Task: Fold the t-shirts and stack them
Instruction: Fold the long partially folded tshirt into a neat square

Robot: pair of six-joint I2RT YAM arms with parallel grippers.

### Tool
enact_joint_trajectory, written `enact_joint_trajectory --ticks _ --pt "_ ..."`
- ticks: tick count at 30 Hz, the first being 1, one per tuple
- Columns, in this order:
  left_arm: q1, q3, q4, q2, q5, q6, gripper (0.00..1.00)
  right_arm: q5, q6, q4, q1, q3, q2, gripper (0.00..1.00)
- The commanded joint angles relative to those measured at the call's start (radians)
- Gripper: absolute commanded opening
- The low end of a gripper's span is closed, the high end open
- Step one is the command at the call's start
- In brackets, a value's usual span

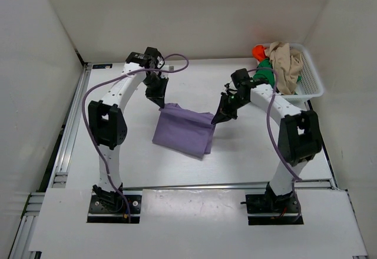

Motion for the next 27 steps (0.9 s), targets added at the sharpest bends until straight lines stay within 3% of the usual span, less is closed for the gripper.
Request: enact_joint_trajectory --ticks 1,3,5,6,8,9,10,14,17,20,24,27 --pt "0.033 0.065 0.019 0.022 0.006 0.009 0.1 -0.038 -0.018 -0.007 -0.039 0.045 0.098 0.0" --pt "0.043 0.088 0.05 0.067 0.006 0.009 0.14 -0.038 -0.008 0.024 -0.067 0.071 0.142 0.0" --pt "0.052 0.102 0.104 0.112 -0.008 0.009 0.23 -0.038 0.038 0.094 -0.096 0.096 0.201 0.08" --pt "0.062 0.119 0.119 0.128 -0.017 0.009 0.4 -0.038 0.049 0.117 -0.105 0.115 0.224 0.25" --pt "0.085 0.136 0.153 0.157 -0.017 0.009 0.61 -0.038 0.06 0.145 -0.116 0.227 0.315 0.47" --pt "0.104 0.148 0.177 0.185 -0.032 0.009 0.66 -0.038 0.06 0.145 -0.128 0.278 0.345 0.57" --pt "0.115 0.18 0.187 0.194 -0.046 0.009 0.7 -0.038 0.06 0.145 -0.14 0.325 0.394 0.59" --pt "0.146 0.187 0.233 0.153 -0.163 0.009 0.71 -0.016 0.019 0.127 -0.151 0.439 0.375 0.62" --pt "0.117 -0.032 0.393 -0.013 -0.18 0.009 0.69 0.075 -0.015 0.127 -0.151 0.316 0.248 0.59" --pt "0.051 -0.172 0.498 -0.093 -0.111 0.009 0.84 0.145 -0.049 0.139 -0.127 0.139 0.153 0.62" --pt "0.031 -0.029 0.465 0.057 -0.054 0.009 0.84 0.165 -0.099 0.158 -0.116 0.102 0.204 0.66" --pt "0.031 0.108 0.451 0.188 0.01 0.009 0.85 0.108 -0.129 0.158 -0.116 0.169 0.282 0.66"
